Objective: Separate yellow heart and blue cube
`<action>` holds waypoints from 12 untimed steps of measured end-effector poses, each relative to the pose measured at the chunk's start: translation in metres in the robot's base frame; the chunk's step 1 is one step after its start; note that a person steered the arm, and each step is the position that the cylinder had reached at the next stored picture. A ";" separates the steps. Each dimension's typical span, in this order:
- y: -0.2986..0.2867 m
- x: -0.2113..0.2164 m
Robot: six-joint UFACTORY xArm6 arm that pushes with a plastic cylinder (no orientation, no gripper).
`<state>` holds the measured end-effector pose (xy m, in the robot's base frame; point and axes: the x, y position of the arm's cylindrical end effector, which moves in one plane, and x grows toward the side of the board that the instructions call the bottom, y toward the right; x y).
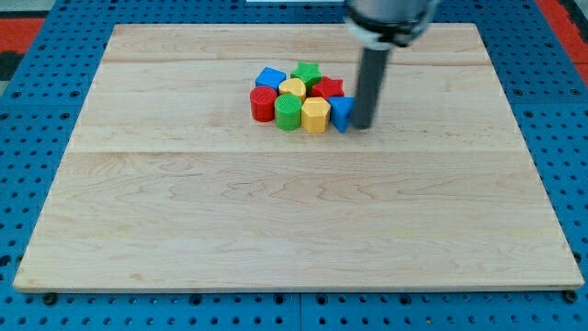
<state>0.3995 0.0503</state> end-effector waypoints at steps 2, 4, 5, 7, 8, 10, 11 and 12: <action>-0.036 -0.049; -0.005 -0.081; -0.004 -0.091; -0.017 -0.045; -0.066 -0.045; -0.079 -0.063; -0.089 -0.069; -0.091 -0.076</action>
<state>0.3237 -0.0412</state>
